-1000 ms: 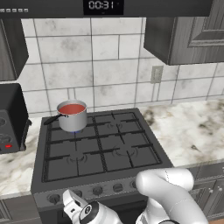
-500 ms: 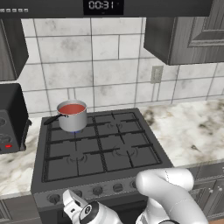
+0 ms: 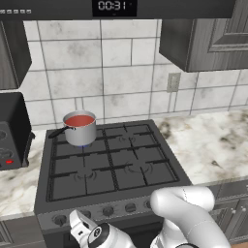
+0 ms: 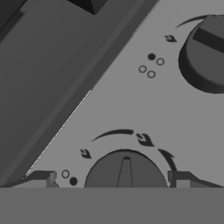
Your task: Wait until the marinara sauce is simmered to a deep red color and then turn off the stove.
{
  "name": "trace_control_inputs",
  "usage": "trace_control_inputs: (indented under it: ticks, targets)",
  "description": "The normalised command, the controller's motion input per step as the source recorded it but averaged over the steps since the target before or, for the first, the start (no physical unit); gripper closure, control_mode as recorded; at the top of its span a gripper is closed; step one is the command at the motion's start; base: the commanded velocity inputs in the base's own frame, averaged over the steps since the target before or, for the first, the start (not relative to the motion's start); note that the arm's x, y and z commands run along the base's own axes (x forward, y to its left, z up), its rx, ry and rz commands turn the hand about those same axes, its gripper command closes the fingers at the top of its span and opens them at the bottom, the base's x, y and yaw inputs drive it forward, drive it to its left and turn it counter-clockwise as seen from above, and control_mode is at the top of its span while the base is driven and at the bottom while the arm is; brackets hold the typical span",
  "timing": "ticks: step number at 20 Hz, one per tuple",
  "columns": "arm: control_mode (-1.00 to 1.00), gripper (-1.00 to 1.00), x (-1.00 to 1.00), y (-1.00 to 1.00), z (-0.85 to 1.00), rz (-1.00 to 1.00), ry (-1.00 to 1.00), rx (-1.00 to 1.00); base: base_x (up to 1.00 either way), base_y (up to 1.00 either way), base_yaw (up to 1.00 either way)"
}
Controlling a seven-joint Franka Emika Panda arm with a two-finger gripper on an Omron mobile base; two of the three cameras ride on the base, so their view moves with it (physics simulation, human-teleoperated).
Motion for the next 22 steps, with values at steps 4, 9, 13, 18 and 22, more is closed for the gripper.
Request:
trace_control_inputs:
  ticks: [4, 9, 13, 18, 22]
  targets:
    - [-1.0, -1.0, 0.0, 0.0, 0.0, 0.0, 0.0, 0.0, 0.0, 0.0, 0.0]
    - [-1.0, -1.0, 0.0, 0.0, 0.0, 0.0, 0.0, 0.0, 0.0, 0.0, 0.0]
    - [-1.0, -1.0, 0.0, 0.0, 0.0, 0.0, 0.0, 0.0, 0.0, 0.0, 0.0]
    - [-1.0, -1.0, 0.0, 0.0, 0.0, 0.0, 0.0, 0.0, 0.0, 0.0, 0.0]
    - [-1.0, -1.0, 0.0, 0.0, 0.0, 0.0, 0.0, 0.0, 0.0, 0.0, 0.0]
